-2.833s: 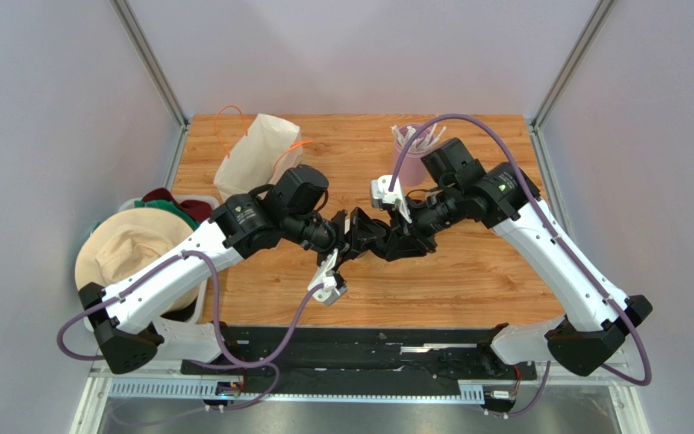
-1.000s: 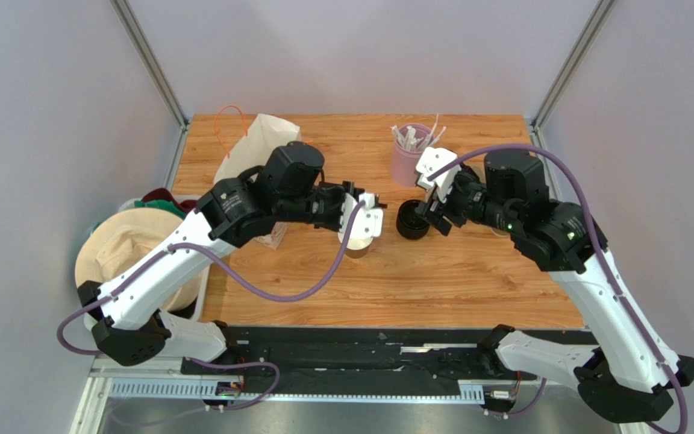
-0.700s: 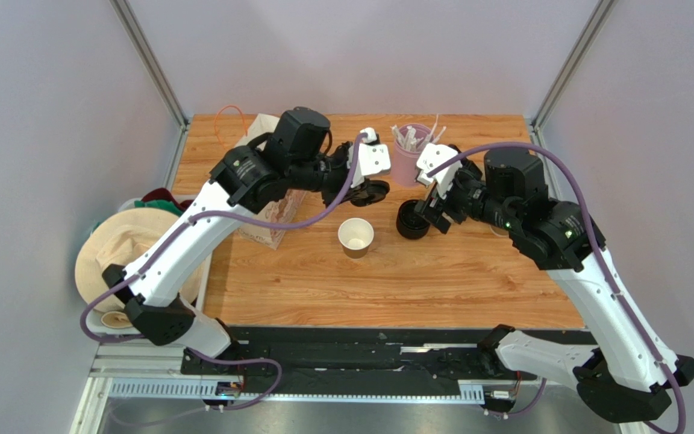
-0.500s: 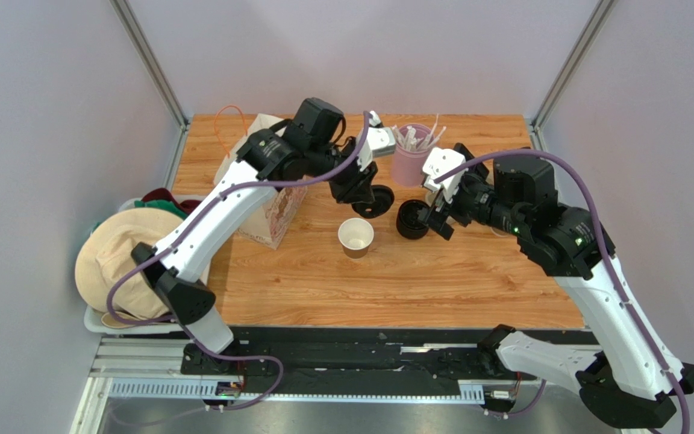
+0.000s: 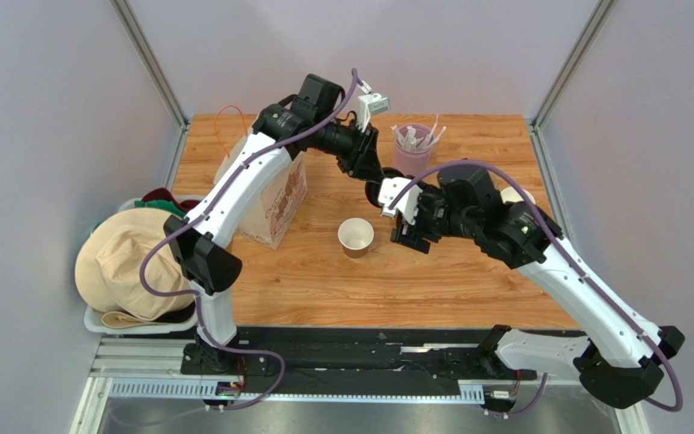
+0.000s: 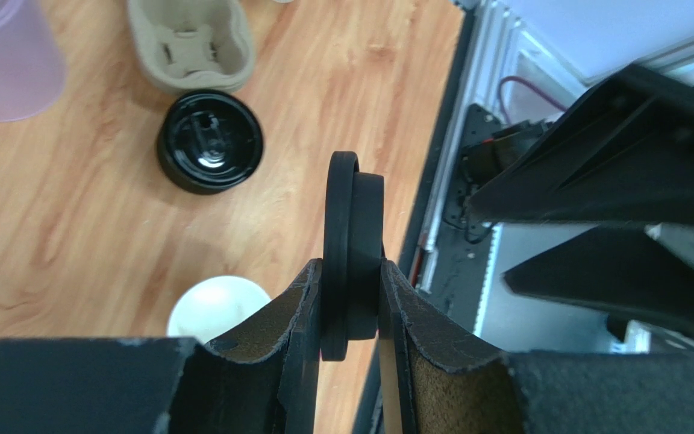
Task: Pack the takeout coffee
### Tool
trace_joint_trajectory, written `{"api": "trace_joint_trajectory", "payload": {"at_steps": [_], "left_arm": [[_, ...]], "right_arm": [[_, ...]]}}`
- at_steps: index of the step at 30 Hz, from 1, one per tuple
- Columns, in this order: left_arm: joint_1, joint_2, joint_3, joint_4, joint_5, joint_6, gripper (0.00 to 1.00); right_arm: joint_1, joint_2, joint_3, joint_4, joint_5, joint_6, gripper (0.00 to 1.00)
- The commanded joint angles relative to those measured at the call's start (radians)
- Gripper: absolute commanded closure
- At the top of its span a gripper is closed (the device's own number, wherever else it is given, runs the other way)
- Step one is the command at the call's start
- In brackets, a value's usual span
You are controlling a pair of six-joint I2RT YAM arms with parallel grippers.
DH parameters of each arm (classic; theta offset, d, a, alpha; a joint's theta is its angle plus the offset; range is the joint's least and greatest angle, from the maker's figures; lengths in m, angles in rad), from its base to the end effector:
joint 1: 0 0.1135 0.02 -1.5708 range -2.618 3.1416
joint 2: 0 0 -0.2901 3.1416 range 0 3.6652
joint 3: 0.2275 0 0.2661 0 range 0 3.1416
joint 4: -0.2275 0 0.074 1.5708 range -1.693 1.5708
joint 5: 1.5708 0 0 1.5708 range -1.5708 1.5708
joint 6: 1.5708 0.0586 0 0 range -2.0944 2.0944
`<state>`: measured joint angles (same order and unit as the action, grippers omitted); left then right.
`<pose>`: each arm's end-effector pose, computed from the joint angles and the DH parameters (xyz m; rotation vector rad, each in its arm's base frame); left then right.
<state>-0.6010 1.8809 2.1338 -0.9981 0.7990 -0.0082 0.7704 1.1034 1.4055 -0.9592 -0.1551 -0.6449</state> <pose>0.3300 -0.2772 0.4348 1.0798 2.0779 -1.2299 0.1540 0.1621 0.4264 -1.5128 1.6376 0.2414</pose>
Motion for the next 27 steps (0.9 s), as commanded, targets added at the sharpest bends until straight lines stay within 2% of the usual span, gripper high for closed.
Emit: {"api": "trace_joint_trajectory", "payload": {"at_steps": [1, 8, 12, 27], "left_arm": [[-0.011, 0.011, -0.003, 0.053, 0.097, -0.101, 1.00], [-0.036, 0.021, -0.014, 0.052, 0.100, -0.099, 1.00], [-0.052, 0.018, -0.011, 0.050, 0.103, -0.096, 1.00], [-0.054, 0.004, 0.002, 0.042, 0.098, -0.081, 1.00]], "right_arm": [[0.049, 0.018, -0.005, 0.094, 0.081, -0.033, 0.32], [0.124, 0.088, 0.007, 0.134, 0.185, -0.045, 0.39], [0.155, 0.105, -0.011, 0.162, 0.247, -0.050, 0.46], [0.194, 0.092, -0.092, 0.206, 0.335, -0.059, 0.55]]}}
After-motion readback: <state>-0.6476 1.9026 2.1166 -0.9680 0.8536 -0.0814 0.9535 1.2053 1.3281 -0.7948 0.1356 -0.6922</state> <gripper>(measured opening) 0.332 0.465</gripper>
